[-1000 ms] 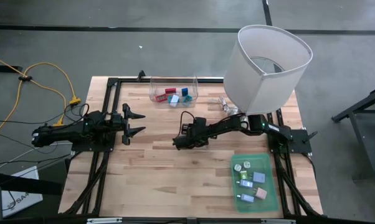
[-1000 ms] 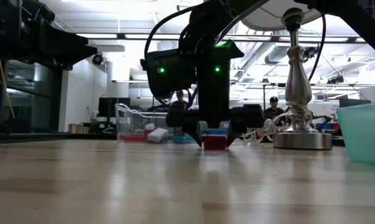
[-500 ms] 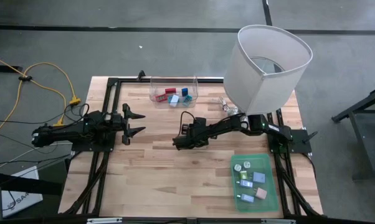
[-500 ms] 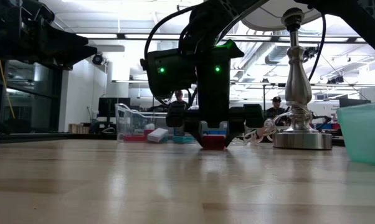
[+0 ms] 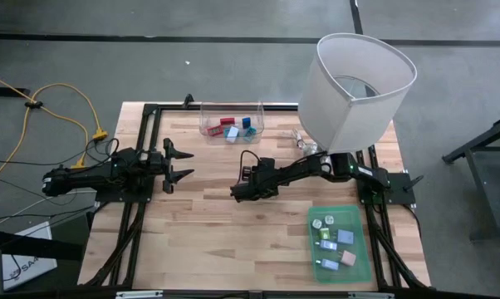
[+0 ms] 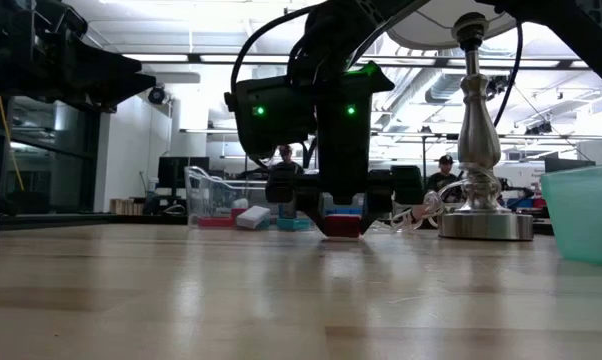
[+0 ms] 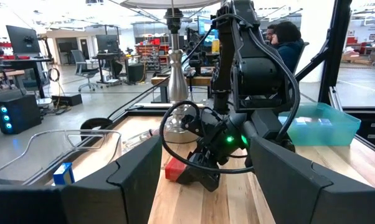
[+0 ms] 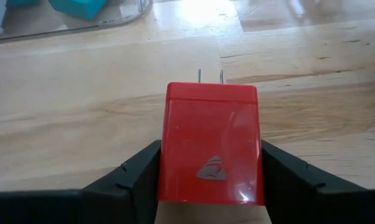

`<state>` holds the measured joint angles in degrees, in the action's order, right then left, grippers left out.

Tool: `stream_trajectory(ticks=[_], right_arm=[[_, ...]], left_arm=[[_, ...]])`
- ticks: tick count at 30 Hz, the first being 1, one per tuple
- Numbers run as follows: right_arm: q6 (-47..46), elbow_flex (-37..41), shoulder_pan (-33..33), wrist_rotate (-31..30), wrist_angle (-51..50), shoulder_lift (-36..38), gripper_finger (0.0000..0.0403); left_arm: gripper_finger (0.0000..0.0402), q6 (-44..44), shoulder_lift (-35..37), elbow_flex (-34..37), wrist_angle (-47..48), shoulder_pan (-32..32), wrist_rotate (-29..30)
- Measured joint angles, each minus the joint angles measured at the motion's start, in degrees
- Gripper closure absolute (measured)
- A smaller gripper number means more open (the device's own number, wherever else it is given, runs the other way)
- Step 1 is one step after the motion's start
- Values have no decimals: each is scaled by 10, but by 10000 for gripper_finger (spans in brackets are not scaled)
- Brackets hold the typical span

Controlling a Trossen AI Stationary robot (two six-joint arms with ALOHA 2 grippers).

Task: Pick & Place Office items
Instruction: Put the red charger adapter into the green bin

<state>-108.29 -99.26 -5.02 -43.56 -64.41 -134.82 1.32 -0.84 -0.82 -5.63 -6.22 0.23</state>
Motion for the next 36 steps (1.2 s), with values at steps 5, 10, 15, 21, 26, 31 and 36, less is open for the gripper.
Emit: stream_trajectory(ticks=[5, 10, 15, 21, 26, 31, 36], right_arm=[[-14, 0, -8, -13, -10, 0, 193], [-16, 0, -18, -13, -14, 5, 193], [-16, 0, -32, -20, -17, 23, 193], [-10, 0, -63, -25, -20, 56, 193], [-16, 0, -100, -26, -39, 73, 194], [-54, 0, -144, -13, -74, 87, 194], [-90, 0, -191, -1, -108, 101, 194]], left_arm=[[164, 0, 0, 0, 0, 0, 0], [164, 0, 0, 0, 0, 0, 0], [164, 0, 0, 0, 0, 0, 0], [164, 0, 0, 0, 0, 0, 0], [164, 0, 0, 0, 0, 0, 0], [164, 0, 0, 0, 0, 0, 0], [164, 0, 0, 0, 0, 0, 0]])
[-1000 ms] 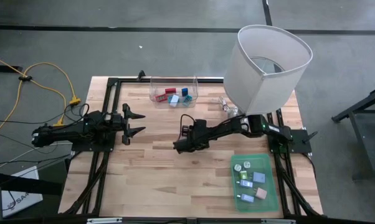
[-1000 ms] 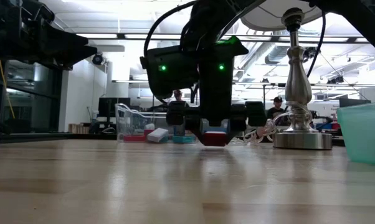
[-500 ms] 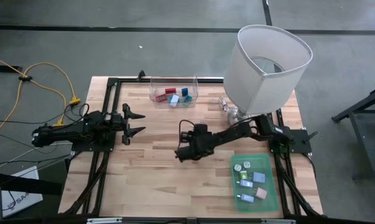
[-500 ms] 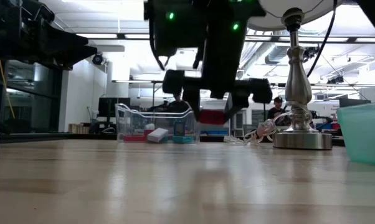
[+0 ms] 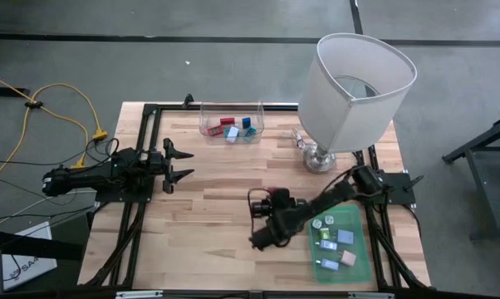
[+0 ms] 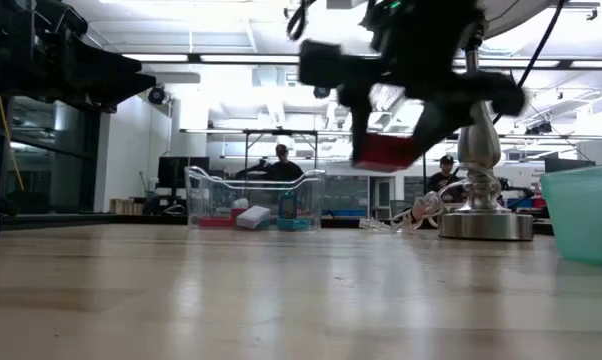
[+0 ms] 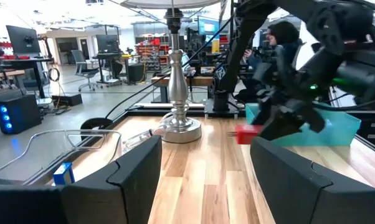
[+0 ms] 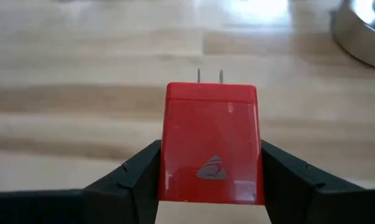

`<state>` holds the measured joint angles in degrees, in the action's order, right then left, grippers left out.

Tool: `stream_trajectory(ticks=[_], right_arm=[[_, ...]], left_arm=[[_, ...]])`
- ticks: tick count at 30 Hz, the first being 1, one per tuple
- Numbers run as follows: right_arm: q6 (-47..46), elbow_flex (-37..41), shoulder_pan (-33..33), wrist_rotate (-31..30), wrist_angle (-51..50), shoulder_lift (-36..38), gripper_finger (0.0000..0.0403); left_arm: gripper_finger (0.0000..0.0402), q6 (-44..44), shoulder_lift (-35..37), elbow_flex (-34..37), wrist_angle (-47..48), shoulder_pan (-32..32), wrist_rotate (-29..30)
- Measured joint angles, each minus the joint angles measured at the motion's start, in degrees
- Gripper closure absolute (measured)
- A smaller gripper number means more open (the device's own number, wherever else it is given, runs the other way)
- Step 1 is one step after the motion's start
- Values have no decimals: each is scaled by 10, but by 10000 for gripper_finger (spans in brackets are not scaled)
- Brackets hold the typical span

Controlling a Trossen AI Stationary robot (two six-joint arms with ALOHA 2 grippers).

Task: Pick & Place Office items
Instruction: Put the red charger adapter into the green bin

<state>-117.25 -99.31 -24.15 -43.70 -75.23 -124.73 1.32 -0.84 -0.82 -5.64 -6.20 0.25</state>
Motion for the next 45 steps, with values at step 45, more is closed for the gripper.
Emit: stream_trajectory(ticks=[45], right_arm=[[-379, 14, -349, 286, -148, 49, 194]], left_arm=[[164, 0, 0, 0, 0, 0, 0]])
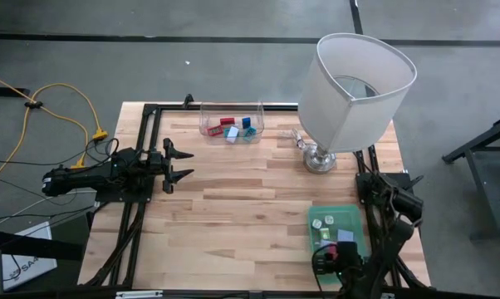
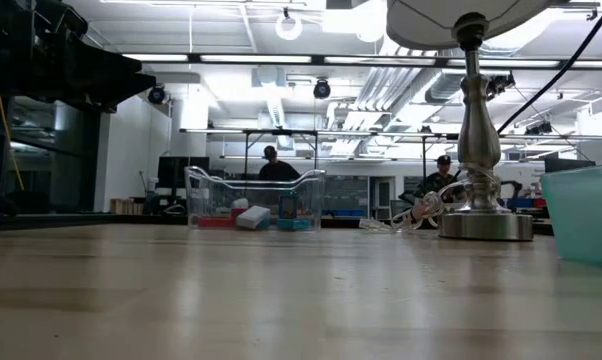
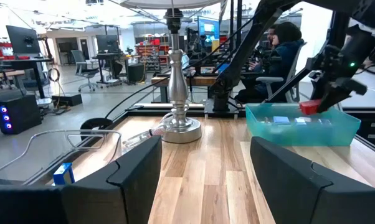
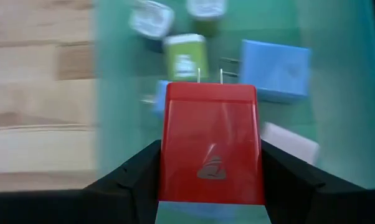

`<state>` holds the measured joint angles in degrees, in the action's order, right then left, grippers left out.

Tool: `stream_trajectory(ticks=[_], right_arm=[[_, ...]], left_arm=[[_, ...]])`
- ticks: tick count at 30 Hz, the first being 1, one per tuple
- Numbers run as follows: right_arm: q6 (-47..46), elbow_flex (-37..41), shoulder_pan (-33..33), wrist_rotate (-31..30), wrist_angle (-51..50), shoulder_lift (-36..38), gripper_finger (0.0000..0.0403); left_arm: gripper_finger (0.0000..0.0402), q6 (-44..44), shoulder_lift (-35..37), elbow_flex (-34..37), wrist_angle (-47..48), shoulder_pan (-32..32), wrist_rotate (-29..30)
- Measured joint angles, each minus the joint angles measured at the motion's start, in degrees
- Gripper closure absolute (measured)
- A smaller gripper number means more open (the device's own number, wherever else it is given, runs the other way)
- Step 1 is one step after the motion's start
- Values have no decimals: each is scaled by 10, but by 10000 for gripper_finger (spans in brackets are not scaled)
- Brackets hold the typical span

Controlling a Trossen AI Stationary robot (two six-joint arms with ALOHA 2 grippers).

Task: Pick & Place Office items
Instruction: Put the red charger adapter into the green bin

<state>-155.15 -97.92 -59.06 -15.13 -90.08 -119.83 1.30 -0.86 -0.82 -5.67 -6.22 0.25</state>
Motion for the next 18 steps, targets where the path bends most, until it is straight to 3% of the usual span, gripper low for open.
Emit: stream_trajectory(ticks=[5, 18], right_arm=[[-24, 36, -14, 50, 0, -1, 194], [-28, 105, -13, 74, 1, -1, 194]], left_arm=[[164, 0, 0, 0, 0, 0, 0], [164, 0, 0, 0, 0, 0, 0]])
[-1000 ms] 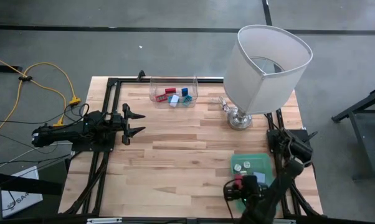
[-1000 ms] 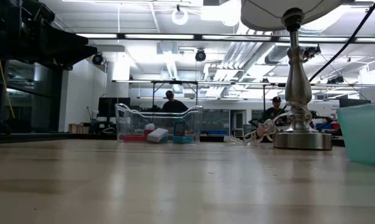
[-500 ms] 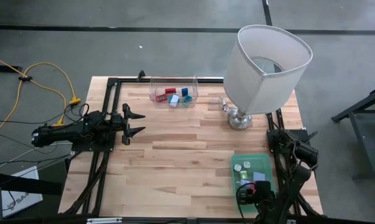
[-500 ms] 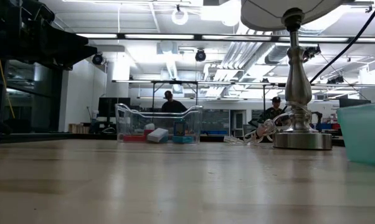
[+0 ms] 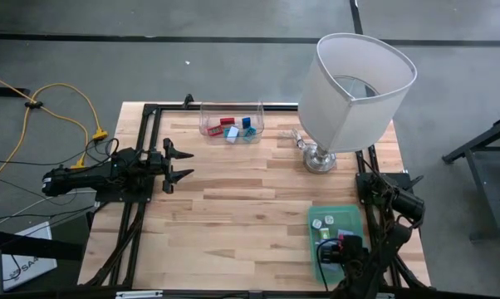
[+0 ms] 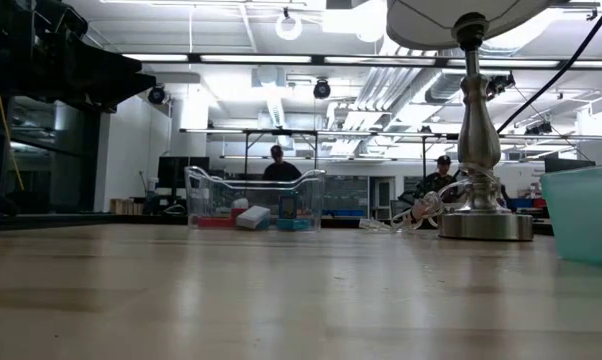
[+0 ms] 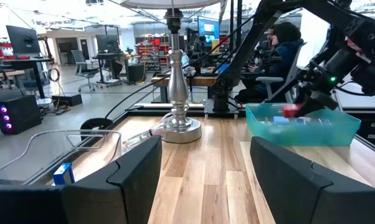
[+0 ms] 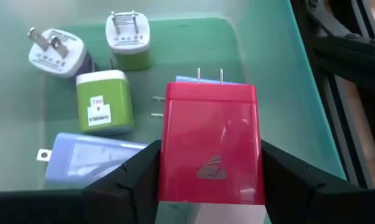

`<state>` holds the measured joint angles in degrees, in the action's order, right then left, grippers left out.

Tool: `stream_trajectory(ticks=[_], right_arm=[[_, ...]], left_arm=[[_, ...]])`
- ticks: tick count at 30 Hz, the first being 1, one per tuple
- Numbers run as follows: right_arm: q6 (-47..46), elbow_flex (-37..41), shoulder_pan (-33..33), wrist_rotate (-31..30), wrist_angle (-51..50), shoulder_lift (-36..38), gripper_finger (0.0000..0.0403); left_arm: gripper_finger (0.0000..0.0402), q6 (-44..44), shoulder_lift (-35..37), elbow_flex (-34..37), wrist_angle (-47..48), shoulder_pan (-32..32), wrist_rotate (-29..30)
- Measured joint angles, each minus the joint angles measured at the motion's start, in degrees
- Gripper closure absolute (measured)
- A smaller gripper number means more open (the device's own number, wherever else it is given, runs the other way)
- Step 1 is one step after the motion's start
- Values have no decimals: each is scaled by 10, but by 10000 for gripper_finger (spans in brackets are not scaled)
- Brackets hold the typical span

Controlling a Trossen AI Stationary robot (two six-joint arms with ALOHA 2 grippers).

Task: Pick & Place Office items
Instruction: Put the red charger adapter into the green bin, then return to Home Position

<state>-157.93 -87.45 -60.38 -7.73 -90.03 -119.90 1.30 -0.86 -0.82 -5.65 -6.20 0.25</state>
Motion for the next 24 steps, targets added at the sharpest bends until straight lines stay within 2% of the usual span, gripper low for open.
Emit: stream_trajectory(ticks=[11, 24], right_arm=[[0, 11, 0, 0, 0, 0, 165], [0, 12, 0, 0, 0, 0, 165]], left_arm=[[164, 0, 0, 0, 0, 0, 0], [164, 0, 0, 0, 0, 0, 0]])
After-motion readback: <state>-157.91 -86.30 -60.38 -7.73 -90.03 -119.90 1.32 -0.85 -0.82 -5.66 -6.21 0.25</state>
